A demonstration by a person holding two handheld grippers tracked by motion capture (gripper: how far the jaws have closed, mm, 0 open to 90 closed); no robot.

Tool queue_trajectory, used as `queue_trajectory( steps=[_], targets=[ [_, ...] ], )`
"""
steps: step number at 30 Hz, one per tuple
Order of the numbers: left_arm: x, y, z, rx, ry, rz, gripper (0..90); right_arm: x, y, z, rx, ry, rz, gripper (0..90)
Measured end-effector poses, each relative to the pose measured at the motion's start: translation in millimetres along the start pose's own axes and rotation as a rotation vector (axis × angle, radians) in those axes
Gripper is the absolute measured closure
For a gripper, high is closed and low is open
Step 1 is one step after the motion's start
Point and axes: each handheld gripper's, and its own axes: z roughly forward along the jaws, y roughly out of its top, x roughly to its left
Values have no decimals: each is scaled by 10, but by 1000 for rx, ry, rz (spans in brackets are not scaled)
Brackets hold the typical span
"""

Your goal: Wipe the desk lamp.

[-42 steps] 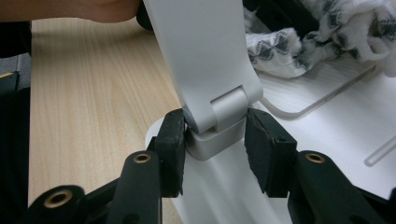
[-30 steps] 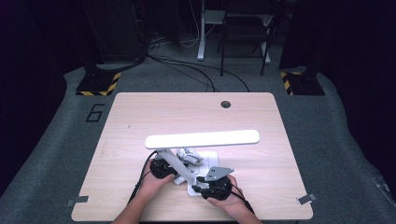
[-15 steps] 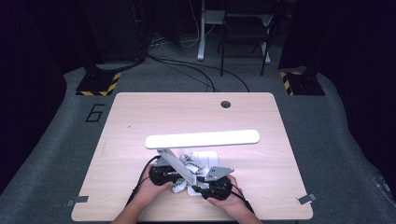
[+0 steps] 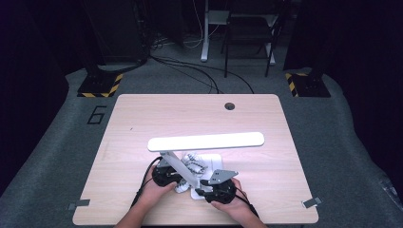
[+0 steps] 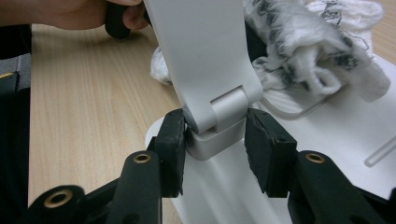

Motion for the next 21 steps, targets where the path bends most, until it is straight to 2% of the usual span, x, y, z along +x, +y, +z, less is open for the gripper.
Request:
queue_trajectory(
  steps=[3,5,7,9,10,11,16,17,20,21],
  targets=[
    [47,36,15,13,18,10,741,-1,-1,0,-1,1,0,589],
    [75,60,41,4,31,-10,742,-2,0,0,0,1,0,589],
    [113,78,54,5,43,-9,742,-1,0,0,0,1,0,589],
    [147,88,79,-8,52,-44,741,-2,0,0,0,1,-1,589],
    [160,99,90,-9,59,-50,741,-2,-1,0,-1,1,-1,589],
    [180,117,101,-7,72,-40,742,-3,-1,0,-1,1,-2,589],
    [212,167,155,-19,110,-90,742,-3,-1,2,-3,1,0,589],
    [239,170,157,-19,112,-81,742,-2,-1,2,-3,1,0,589],
    [264,164,177,-36,116,-122,742,0,-1,3,-4,1,1,589],
    [277,165,179,-39,114,-119,741,0,-1,4,-4,1,1,589]
  ],
)
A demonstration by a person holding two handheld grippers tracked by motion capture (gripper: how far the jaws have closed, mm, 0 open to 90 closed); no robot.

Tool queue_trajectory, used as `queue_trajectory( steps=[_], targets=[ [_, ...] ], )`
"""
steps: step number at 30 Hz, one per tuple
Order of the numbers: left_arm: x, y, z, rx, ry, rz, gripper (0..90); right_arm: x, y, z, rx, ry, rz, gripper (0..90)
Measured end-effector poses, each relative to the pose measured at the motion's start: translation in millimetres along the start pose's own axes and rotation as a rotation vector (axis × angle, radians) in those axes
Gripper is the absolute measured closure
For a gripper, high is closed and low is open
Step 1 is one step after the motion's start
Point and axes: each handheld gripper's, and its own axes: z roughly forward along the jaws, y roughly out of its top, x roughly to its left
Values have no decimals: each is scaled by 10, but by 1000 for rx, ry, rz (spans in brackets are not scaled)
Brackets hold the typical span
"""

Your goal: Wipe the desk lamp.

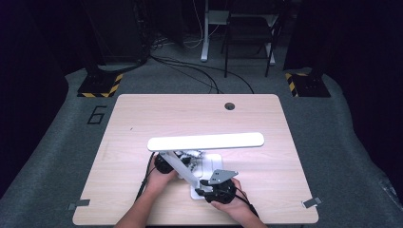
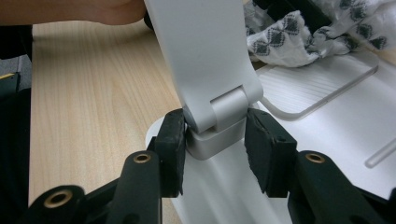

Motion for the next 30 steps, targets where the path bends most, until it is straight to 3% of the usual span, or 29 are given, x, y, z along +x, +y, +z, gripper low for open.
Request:
queue_trajectory(
  steps=[7,14,18,19,23,30],
  targets=[
    [-8,-11,-5,2,-14,-10,746,-3,1,0,0,1,-2,589],
    [-73,-33,-64,40,-40,62,747,2,1,0,1,2,-2,589],
    [-92,-68,-97,44,-67,71,747,3,1,0,1,1,-2,588],
    [-111,-81,-103,40,-72,54,747,4,0,0,1,1,-2,588],
    [-137,-101,-137,52,-86,88,747,5,0,0,1,1,0,588],
    [-227,-174,-210,60,-131,111,746,5,-3,1,-3,0,1,588]
  ],
)
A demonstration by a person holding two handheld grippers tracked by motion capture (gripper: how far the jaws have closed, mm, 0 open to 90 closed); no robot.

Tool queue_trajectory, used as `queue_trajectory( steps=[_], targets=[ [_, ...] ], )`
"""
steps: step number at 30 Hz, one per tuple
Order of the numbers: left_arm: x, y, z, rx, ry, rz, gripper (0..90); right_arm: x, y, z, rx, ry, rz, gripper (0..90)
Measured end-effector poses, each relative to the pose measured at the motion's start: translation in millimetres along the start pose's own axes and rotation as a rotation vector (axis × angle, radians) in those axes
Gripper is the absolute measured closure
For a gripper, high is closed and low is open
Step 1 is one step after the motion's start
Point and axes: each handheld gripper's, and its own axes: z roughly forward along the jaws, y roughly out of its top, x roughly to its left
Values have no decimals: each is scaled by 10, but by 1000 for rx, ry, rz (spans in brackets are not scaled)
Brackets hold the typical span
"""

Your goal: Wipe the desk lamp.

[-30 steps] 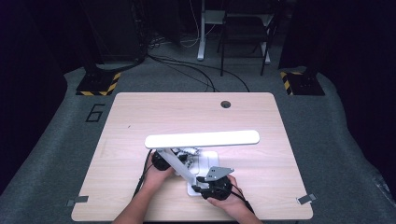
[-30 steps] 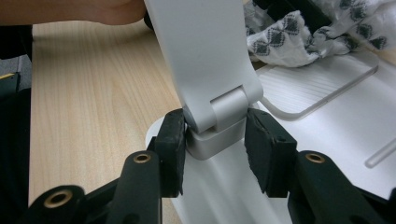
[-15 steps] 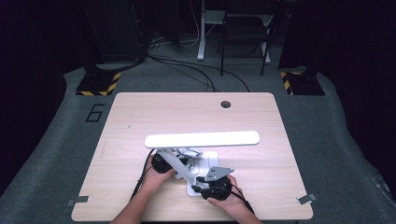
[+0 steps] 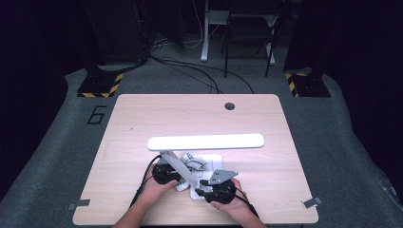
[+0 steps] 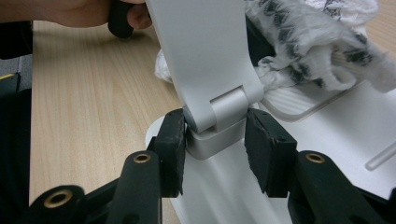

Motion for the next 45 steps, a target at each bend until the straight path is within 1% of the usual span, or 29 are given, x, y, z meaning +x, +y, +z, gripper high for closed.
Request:
queue_trajectory(
  steps=[2,3,5,6,10,11,12,13,15,16,17,19,21,22,23,26,28,29,30,37,42,43,45],
  targets=[
    [-32,-15,-7,-6,-9,-10,745,1,-1,0,1,0,-1,589],
    [-39,-22,-18,-2,-9,2,745,2,-1,0,0,-1,0,589],
    [-75,-46,-34,-8,-10,6,744,4,-1,0,-1,0,1,588],
    [-77,-50,-46,-1,-10,14,743,5,-1,0,-1,1,2,588],
    [-102,-62,-71,-8,7,27,740,6,-1,0,-2,-2,2,588],
    [-107,-66,-75,-13,5,18,740,6,0,0,0,-4,0,588],
    [-110,-68,-79,-18,13,17,740,6,0,0,0,-5,-1,588],
    [-105,-65,-94,-12,12,19,740,7,1,1,0,-5,0,588],
    [-97,-62,-118,-15,20,15,739,6,2,0,1,-4,0,587],
    [-95,-63,-131,-24,29,6,738,6,2,-1,2,-4,-1,587],
    [-88,-62,-147,-23,28,6,738,6,3,0,2,-4,0,587],
    [-72,-62,-185,-27,39,0,738,6,2,0,2,-4,0,587],
    [-60,-62,-237,-29,49,-6,736,6,2,0,2,-4,-1,587],
    [-51,-62,-272,-33,61,-11,736,7,2,0,2,-5,0,587],
    [-41,-59,-301,-33,65,-7,736,7,2,0,1,-5,0,587],
    [-21,-63,-412,-49,90,-15,731,10,-2,0,-4,-6,2,586],
    [-2,-71,-484,-56,101,-13,729,9,-3,0,-5,-10,-2,586],
    [-1,-78,-504,-64,104,-24,728,9,-2,0,-5,-10,-2,585],
    [16,-87,-549,-61,110,-21,728,10,-2,0,-4,-10,-1,585],
    [99,-198,-780,-82,139,-47,728,11,0,0,-3,-9,1,583],
    [164,-276,-947,-98,182,-72,726,13,-3,0,-6,-8,5,578],
    [175,-289,-980,-94,196,-69,726,12,-4,-1,-6,-8,4,575],
    [193,-313,-1037,-112,212,-92,725,11,-5,1,-7,0,8,554]
  ],
)
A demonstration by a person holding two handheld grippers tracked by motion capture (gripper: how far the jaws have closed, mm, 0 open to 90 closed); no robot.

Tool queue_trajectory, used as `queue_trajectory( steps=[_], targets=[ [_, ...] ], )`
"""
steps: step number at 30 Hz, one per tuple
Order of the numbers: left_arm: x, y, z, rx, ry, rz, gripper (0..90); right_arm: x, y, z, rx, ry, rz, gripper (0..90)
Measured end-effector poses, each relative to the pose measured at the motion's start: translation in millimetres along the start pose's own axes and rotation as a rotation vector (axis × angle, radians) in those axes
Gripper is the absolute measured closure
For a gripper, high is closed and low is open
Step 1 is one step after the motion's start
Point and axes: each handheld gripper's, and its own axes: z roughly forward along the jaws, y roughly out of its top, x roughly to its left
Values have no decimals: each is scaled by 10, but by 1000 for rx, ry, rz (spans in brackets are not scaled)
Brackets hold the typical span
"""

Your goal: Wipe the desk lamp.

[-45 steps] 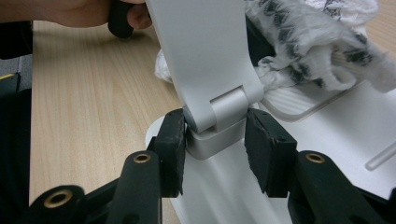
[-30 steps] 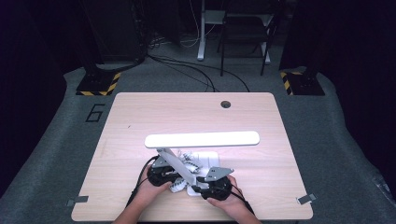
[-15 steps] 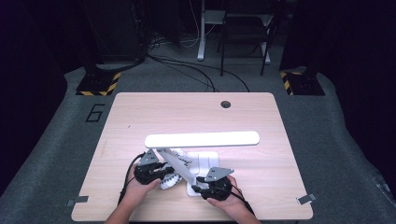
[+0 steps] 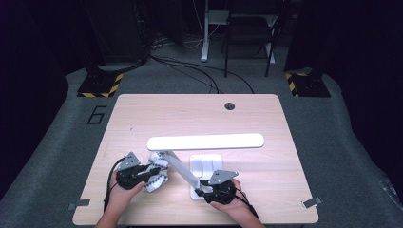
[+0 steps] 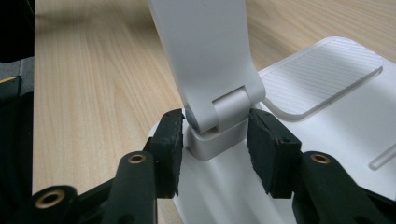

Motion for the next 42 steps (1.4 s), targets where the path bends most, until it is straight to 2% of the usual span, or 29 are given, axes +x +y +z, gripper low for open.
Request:
queue_trajectory(
  steps=[2,3,7,12,13,16,20,23,25,26,29,32,35,42],
  targets=[
    [29,-4,-58,-9,18,-11,723,-4,-6,1,-8,5,-6,534],
    [50,-10,-88,-13,35,-15,720,6,-11,1,-7,11,7,526],
    [114,-49,-153,-29,58,-51,716,30,-8,-5,3,4,-8,495],
    [189,-123,-143,0,97,-66,708,12,-14,-26,5,13,-9,489],
    [205,-134,-141,10,88,-71,708,3,-14,-31,4,8,-19,488],
    [230,-157,-116,20,102,-74,707,5,-20,-71,-3,10,4,481],
    [254,-185,-73,47,109,-77,706,-31,-20,-137,-18,8,4,477],
    [267,-216,-38,85,121,-59,700,-33,-26,-167,-26,3,17,477],
    [270,-241,-4,83,126,-71,691,-35,-22,-174,-34,8,12,477],
    [279,-245,-5,98,117,-72,686,-27,-19,-180,-37,1,16,477],
    [288,-262,9,101,124,-79,668,-29,-16,-184,-45,-1,4,477],
    [292,-272,19,92,128,-89,632,-31,-15,-196,-39,5,7,477],
    [298,-268,15,104,123,-87,582,-32,-17,-209,-43,6,21,478],
    [285,-267,5,103,135,-94,486,-38,-31,-242,-51,-8,23,477]
  ],
)
